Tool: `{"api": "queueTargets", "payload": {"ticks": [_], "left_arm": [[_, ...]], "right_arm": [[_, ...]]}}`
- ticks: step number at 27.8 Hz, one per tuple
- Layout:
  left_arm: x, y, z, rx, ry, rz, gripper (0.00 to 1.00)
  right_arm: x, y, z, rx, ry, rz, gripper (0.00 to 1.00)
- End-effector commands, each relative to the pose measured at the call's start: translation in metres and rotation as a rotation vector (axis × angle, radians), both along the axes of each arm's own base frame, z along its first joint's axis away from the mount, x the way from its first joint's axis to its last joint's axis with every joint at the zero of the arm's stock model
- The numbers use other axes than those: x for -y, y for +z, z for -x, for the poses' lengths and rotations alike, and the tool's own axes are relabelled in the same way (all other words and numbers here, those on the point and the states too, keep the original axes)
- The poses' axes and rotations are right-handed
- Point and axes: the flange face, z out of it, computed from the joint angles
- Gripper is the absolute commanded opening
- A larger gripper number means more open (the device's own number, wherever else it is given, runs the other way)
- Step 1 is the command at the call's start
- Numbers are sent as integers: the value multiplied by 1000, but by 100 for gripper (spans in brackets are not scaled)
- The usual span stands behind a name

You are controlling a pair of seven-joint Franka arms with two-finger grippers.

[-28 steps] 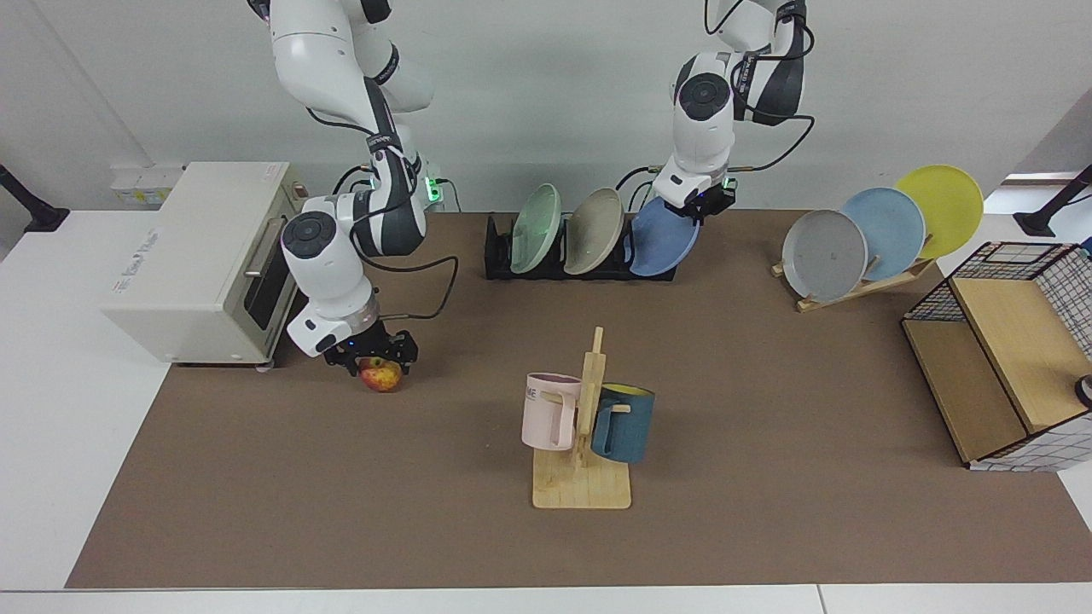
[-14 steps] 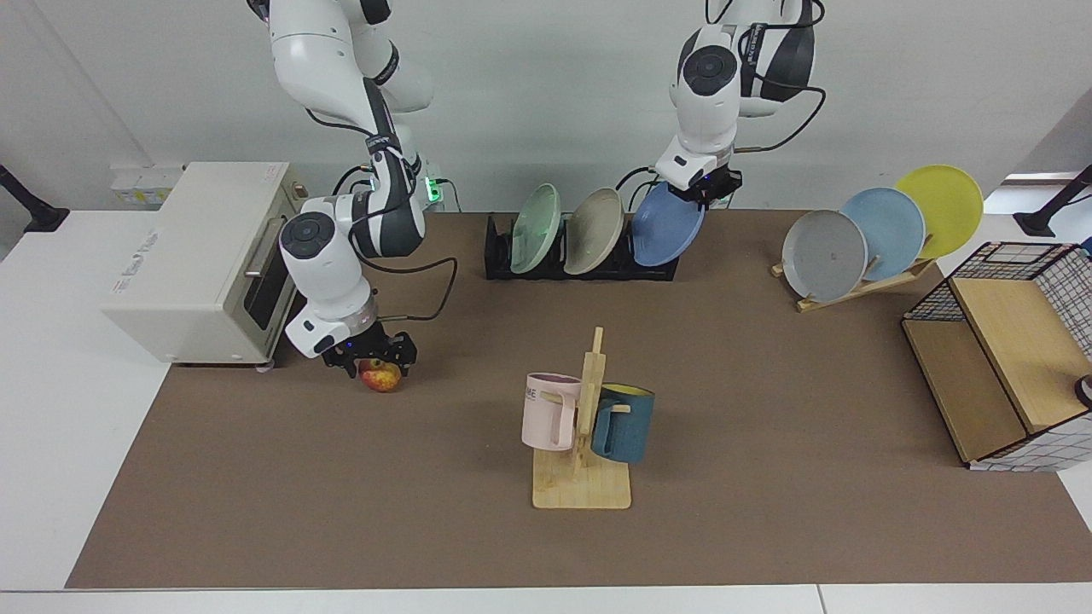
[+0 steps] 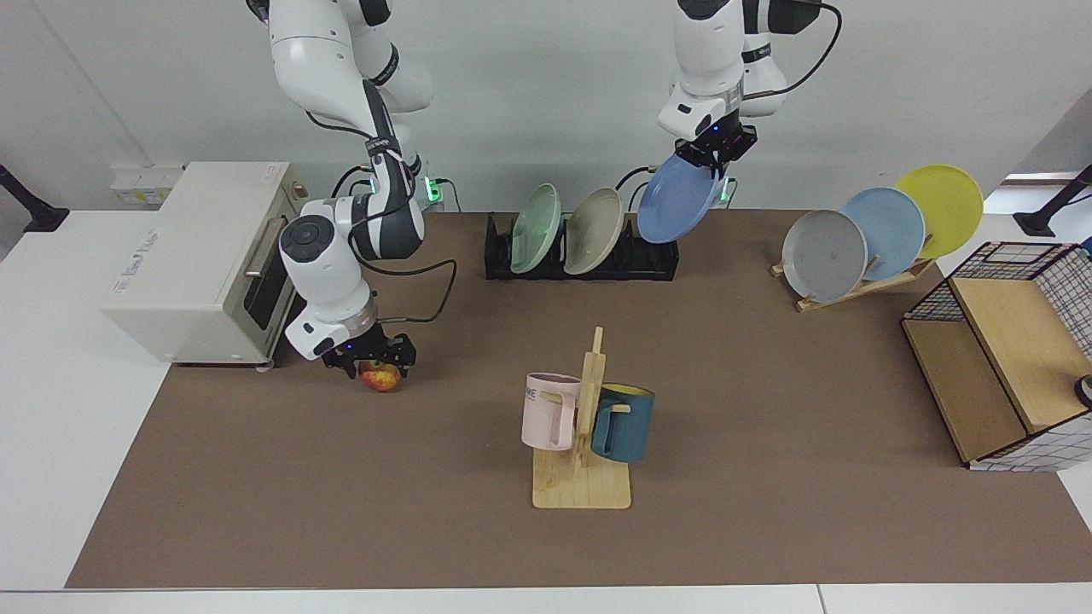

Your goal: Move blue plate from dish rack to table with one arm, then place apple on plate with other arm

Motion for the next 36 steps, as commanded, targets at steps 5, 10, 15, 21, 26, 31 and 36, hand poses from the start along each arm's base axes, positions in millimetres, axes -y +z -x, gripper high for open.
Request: {"api": "queueTargets", "payload": {"ticks": [5, 10, 15, 21, 26, 31, 36], "left_arm": [[-50, 8, -85, -1, 49, 184, 0], [-59, 6, -99, 46, 65, 256, 0], [-66, -5, -113, 58, 83, 309, 0], [-70, -34, -130, 42, 48, 394, 0], [-73, -67, -134, 11, 15, 456, 0], [-68, -98, -134, 2, 40, 503, 0], [-45, -149, -129, 12, 54, 543, 0]], "right_arm": [[8, -10, 4, -24, -7, 5, 48], [11, -11, 5, -32, -8, 6, 14], [9, -5, 2, -27, 7, 7, 0], [3, 19, -7, -20, 19, 8, 0], [0, 53, -19, -35, 32, 20, 0], [-9, 86, -20, -28, 48, 24, 0], [-16, 123, -15, -29, 60, 23, 0]]}}
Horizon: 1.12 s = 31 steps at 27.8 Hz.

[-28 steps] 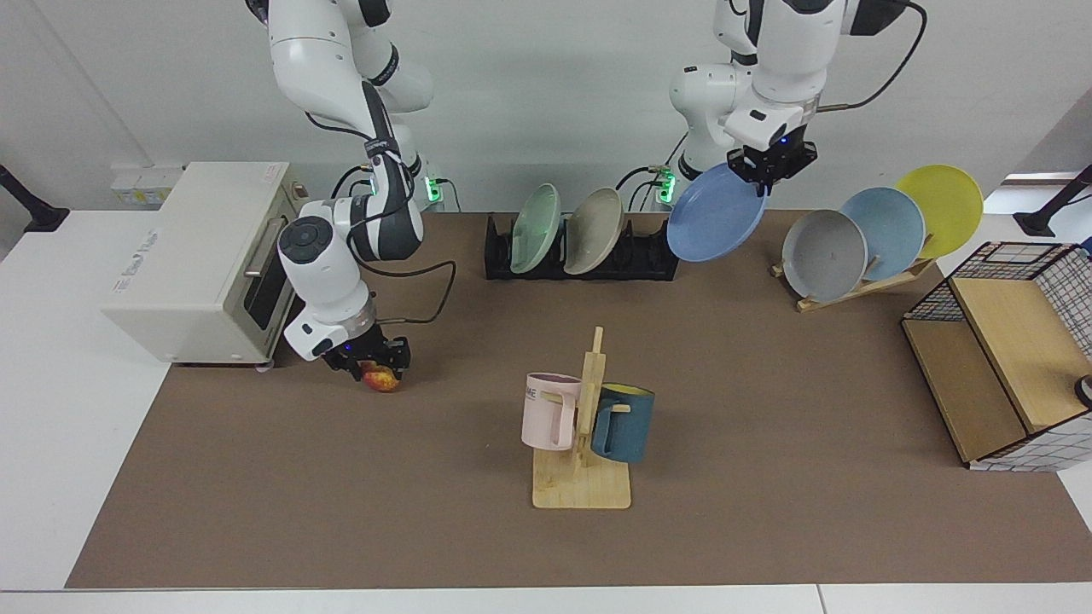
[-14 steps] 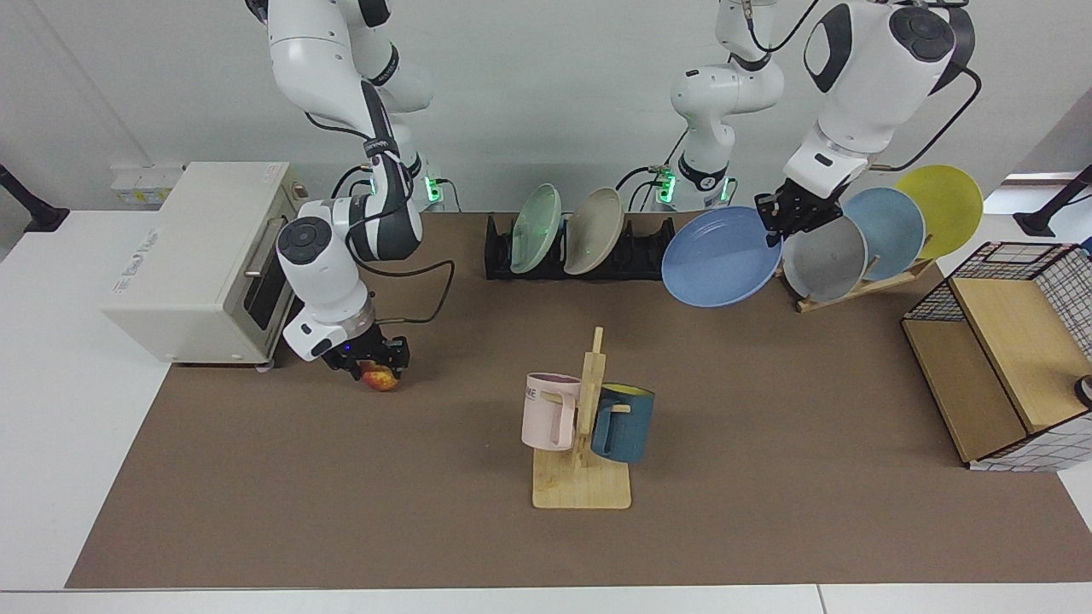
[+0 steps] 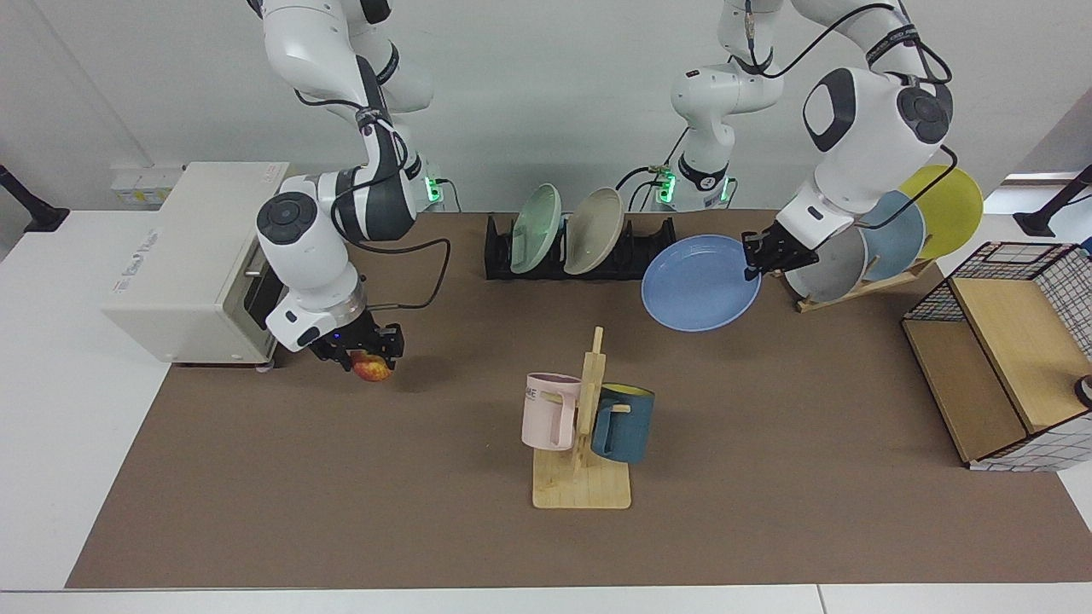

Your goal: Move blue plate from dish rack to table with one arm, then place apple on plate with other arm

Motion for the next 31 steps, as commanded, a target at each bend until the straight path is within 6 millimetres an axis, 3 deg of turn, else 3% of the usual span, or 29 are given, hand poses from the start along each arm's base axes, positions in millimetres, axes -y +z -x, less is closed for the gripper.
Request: {"api": "queueTargets", "payload": {"ticks": [1, 4, 6, 8, 12, 22, 31], "left_arm": [[24, -43, 10, 35, 13, 52, 0], [35, -60, 10, 35, 30, 83, 0], [46, -67, 10, 33, 24, 90, 0], [53, -70, 10, 27, 34, 104, 0], [53, -76, 6, 14, 41, 147, 0], [75, -105, -15, -3, 31, 188, 0], [103, -133, -16, 3, 28, 214, 0]], "right_arm": [[-8, 38, 6, -20, 33, 12, 0], [-9, 56, 7, -52, 35, 13, 0], [-11, 86, 1, -22, 34, 7, 0], [-10, 101, -1, -9, 30, 0, 0], [-13, 120, 1, -22, 33, -3, 0], [-18, 123, 5, -50, 36, -4, 0], [-47, 143, 17, -24, 36, -25, 0]]}}
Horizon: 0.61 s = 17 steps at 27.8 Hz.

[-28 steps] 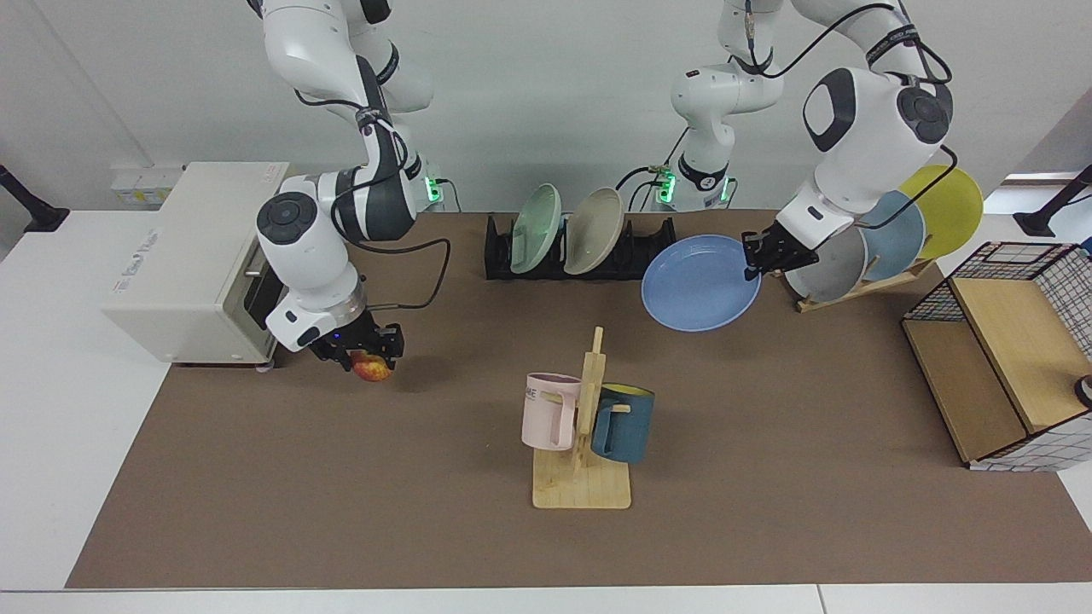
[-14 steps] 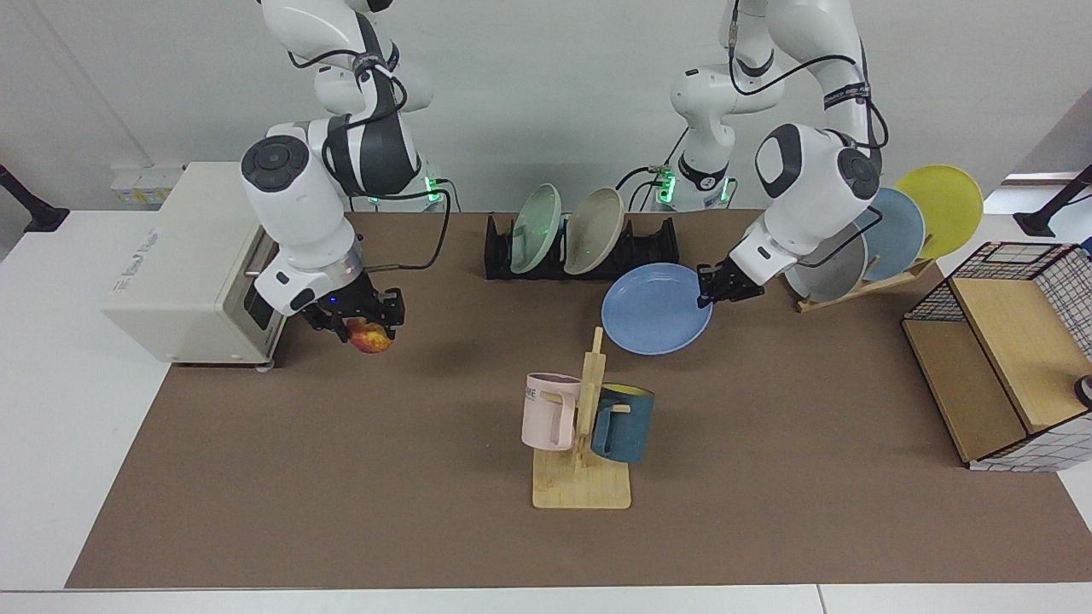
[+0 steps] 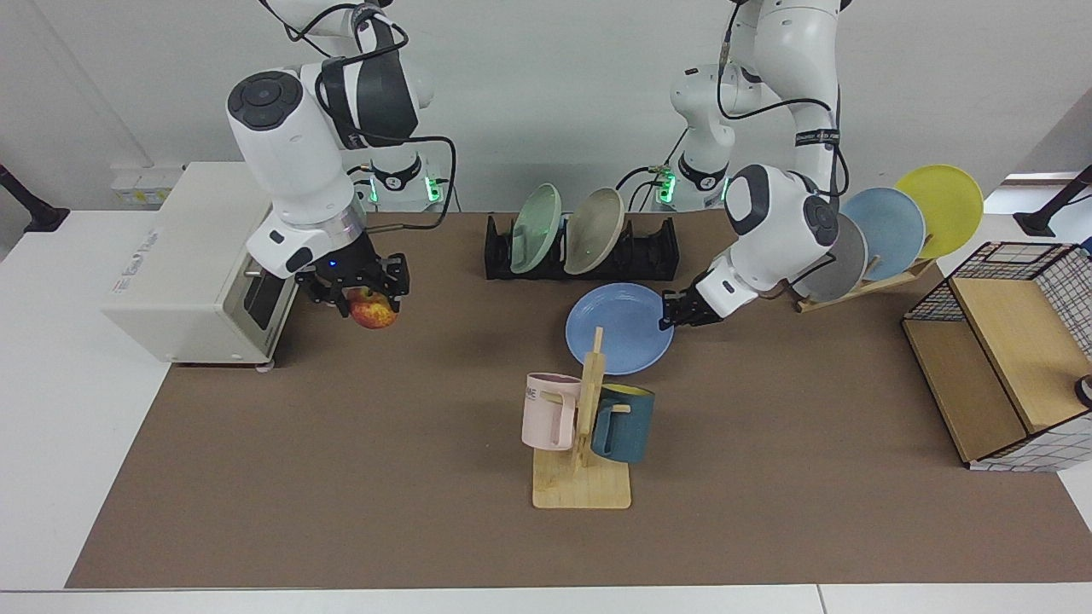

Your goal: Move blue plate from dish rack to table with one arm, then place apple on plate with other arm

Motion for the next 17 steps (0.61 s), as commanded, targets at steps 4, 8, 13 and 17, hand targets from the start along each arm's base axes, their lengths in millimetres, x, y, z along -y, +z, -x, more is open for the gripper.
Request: {"api": "queueTargets", "payload": {"ticks": [4, 8, 13, 17], "left_arm": [[32, -36, -5, 15, -27, 36, 0], [39, -45, -3, 17, -35, 36, 0], [54, -51, 1, 27, -58, 35, 0], [63, -50, 4, 28, -66, 38, 38]], "right_arm": [[-20, 15, 10, -3, -23, -23, 0], [-21, 15, 10, -3, -30, -22, 0], [-40, 18, 14, 13, -25, -28, 0], [-46, 16, 16, 12, -43, -27, 0]]}}
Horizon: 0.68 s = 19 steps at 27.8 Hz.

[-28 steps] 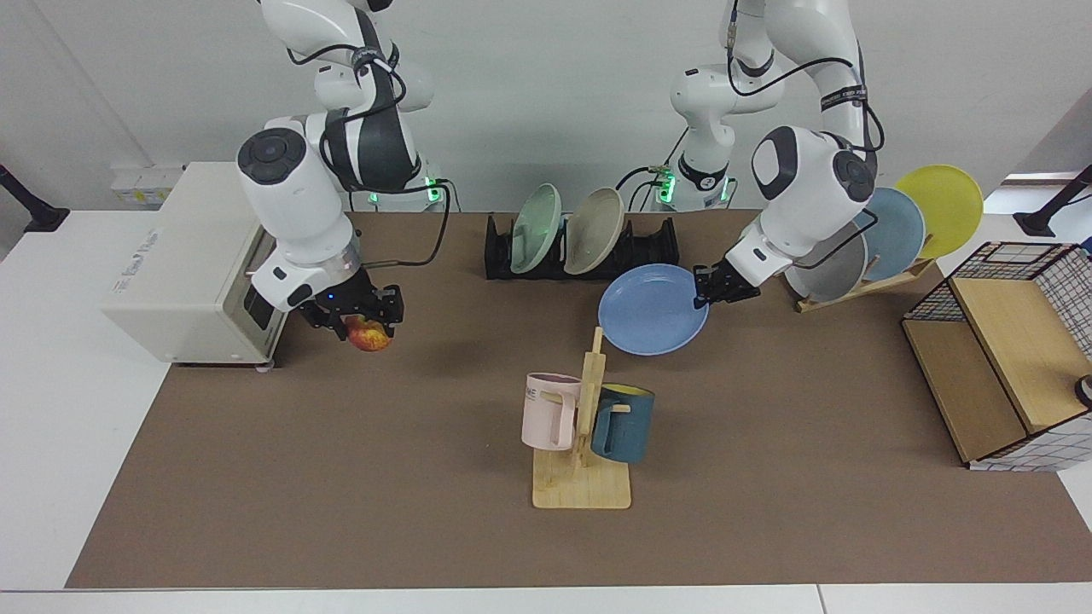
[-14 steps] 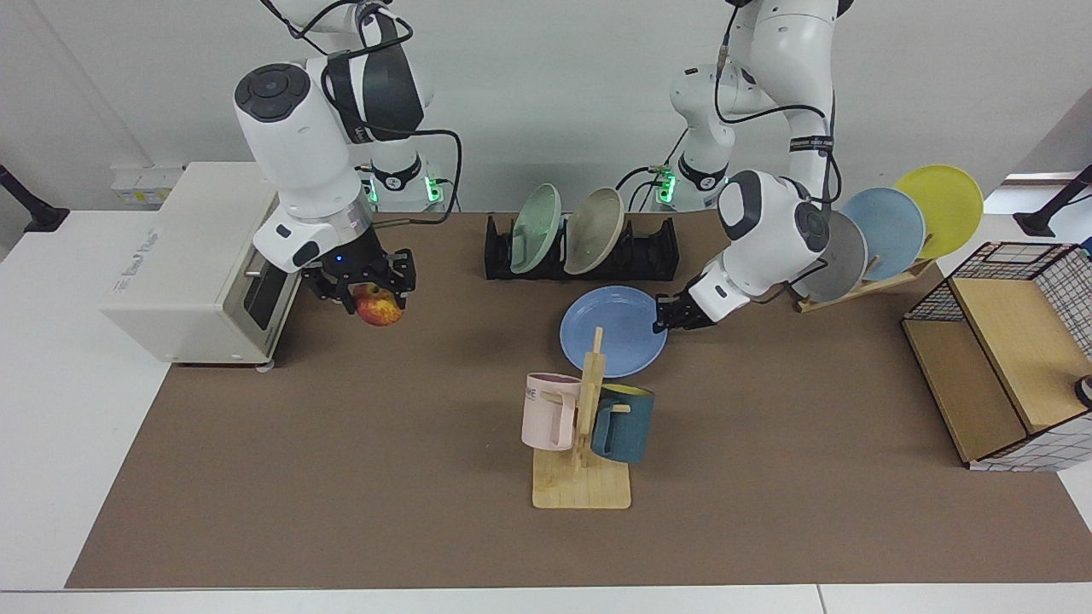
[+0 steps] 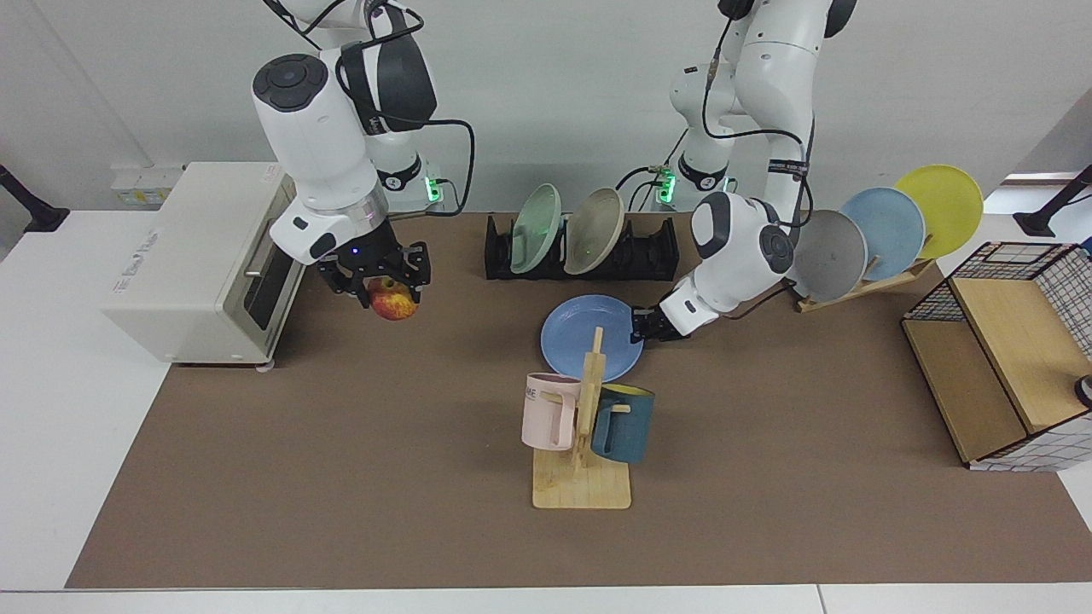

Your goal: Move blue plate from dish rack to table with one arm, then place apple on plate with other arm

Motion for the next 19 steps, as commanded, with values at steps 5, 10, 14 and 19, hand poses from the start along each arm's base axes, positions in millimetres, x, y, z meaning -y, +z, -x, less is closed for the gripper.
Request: {"api": "queueTargets", "payload": {"ticks": [5, 10, 14, 19], "left_arm": [[15, 4, -1, 21, -20, 9, 77], [20, 16, 0, 39, -20, 7, 95], [23, 41, 2, 70, -14, -7, 95], [19, 76, 5, 120, -36, -91, 99]], "right_arm": [[-24, 1, 8, 8, -17, -10, 0], [-35, -4, 11, 8, -15, -12, 0], [-40, -8, 12, 6, -21, -12, 0], [-46, -14, 17, -1, -27, -10, 0]]}}
